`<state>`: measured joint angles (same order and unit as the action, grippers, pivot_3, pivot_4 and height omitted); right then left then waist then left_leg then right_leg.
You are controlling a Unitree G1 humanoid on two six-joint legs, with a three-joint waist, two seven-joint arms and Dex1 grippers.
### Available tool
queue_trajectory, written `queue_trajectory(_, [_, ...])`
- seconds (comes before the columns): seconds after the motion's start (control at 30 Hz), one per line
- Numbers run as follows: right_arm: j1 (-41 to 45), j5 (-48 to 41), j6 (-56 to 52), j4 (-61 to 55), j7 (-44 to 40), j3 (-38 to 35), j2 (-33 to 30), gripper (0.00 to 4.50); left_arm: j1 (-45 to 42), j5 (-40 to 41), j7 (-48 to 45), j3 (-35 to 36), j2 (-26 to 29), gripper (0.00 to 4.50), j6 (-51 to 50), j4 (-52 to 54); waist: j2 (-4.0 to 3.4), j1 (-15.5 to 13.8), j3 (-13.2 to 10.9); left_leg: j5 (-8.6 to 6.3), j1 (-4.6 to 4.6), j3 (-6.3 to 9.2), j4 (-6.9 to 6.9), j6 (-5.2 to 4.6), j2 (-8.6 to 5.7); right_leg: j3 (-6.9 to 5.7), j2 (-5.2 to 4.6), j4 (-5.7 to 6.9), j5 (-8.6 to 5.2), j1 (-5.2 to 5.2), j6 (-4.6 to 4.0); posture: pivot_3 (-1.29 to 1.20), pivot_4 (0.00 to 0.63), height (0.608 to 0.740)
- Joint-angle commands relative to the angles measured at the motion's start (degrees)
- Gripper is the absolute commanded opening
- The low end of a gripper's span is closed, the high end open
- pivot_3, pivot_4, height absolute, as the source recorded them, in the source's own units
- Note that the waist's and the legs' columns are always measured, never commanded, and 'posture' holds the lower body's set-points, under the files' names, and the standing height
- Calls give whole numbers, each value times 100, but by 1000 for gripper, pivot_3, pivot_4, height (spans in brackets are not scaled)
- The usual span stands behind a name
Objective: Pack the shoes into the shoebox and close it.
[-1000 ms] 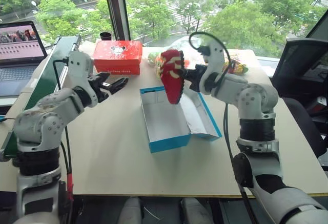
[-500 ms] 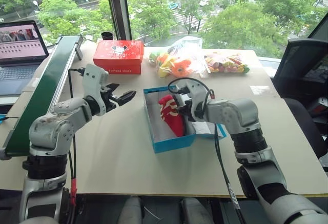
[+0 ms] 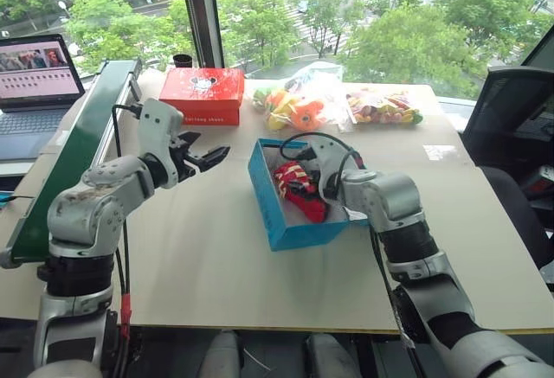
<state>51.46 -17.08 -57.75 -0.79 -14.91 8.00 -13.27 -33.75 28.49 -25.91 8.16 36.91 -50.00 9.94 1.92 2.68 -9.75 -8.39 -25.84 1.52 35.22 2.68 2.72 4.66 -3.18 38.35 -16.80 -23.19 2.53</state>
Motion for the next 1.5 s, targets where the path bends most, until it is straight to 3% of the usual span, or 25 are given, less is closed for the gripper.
queue_trajectory(0.03, [74,-375,816,-352,-757,-329,4,4475,232,-500,298,199,267,4049,204,-58,0,8,0,0,2,0,0,0,0,0,0,0,0,1,0,0,150,739])
queue_trajectory(0.13, [-60,-755,1349,-501,-1576,-474,-77,4475,474,-727,652,450,216,4049,339,-149,0,-11,0,0,2,-1,0,0,0,0,-1,1,0,1,0,0,150,739])
queue_trajectory(0.23, [-150,-1536,1094,-742,-2306,-664,-72,4475,968,-1220,1194,811,216,4049,734,-387,0,-19,0,0,2,0,1,0,0,0,-1,2,0,2,0,0,150,739])
queue_trajectory(0.37, [-323,-1834,1068,-848,-2726,-588,-150,4475,1286,-1501,1639,1183,57,4049,1194,-626,0,-22,0,0,8,0,1,0,1,-1,-2,12,0,3,-1,0,150,739])
queue_trajectory(0.5, [-755,-1248,1830,-436,-2899,-135,-182,4494,1712,-1373,1939,1924,-408,4275,1958,-634,6,-38,4,0,19,0,6,0,0,-4,-4,13,0,13,-1,0,150,739])
queue_trajectory(0.63, [-1009,-721,2535,-265,-2956,248,-157,4494,1886,-1440,2110,2293,-499,4275,2298,-872,7,-39,4,0,24,-2,4,1,1,-4,-5,18,1,14,-2,0,150,739])
queue_trajectory(0.77, [-1107,-134,3204,-105,-3031,707,-163,4494,1810,-781,1894,3036,-544,4275,2434,-1319,7,-17,4,0,27,-4,4,2,1,-3,-6,20,1,12,-2,0,150,739])
queue_trajectory(1.0, [-1062,-7,3505,117,-2885,599,150,4494,1845,-957,1574,2970,7,4275,2662,-1927,9,-22,5,1,29,-1,4,3,2,-10,-5,21,1,15,-2,0,150,739])
queue_trajectory(1.5, [-1129,-228,3444,185,-2951,249,389,4494,1763,-1137,1433,2769,140,4275,3221,-2708,10,-22,6,1,31,0,1,4,8,-26,-6,25,3,14,-7,0,150,739])
